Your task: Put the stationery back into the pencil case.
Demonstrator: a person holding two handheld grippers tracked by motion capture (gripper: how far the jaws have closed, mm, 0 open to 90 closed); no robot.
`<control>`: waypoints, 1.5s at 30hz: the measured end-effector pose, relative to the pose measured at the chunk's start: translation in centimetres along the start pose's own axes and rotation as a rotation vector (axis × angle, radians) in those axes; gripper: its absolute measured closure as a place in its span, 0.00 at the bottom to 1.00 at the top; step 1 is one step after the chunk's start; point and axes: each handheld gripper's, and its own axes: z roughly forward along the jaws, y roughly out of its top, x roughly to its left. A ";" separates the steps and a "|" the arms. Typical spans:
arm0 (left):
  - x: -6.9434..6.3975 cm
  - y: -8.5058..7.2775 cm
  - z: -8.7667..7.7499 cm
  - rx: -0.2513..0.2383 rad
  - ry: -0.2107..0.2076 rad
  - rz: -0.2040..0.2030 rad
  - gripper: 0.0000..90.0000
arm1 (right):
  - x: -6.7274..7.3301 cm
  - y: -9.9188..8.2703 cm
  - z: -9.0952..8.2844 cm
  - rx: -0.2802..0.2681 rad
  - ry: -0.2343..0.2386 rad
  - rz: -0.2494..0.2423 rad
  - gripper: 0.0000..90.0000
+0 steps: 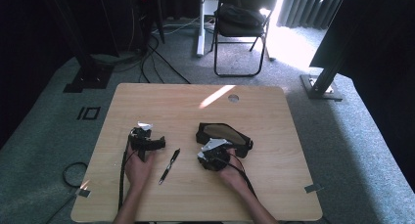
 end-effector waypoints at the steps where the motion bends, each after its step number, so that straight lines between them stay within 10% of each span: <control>1: 0.0 0.0 0.0 0.000 0.000 0.000 0.09 | 0.0 0.0 0.0 -0.003 0.001 -0.002 0.76; 45: 0.0 0.0 0.0 0.000 0.000 0.000 0.09 | 0.4 0.4 -2.2 -0.085 -0.044 -0.038 0.79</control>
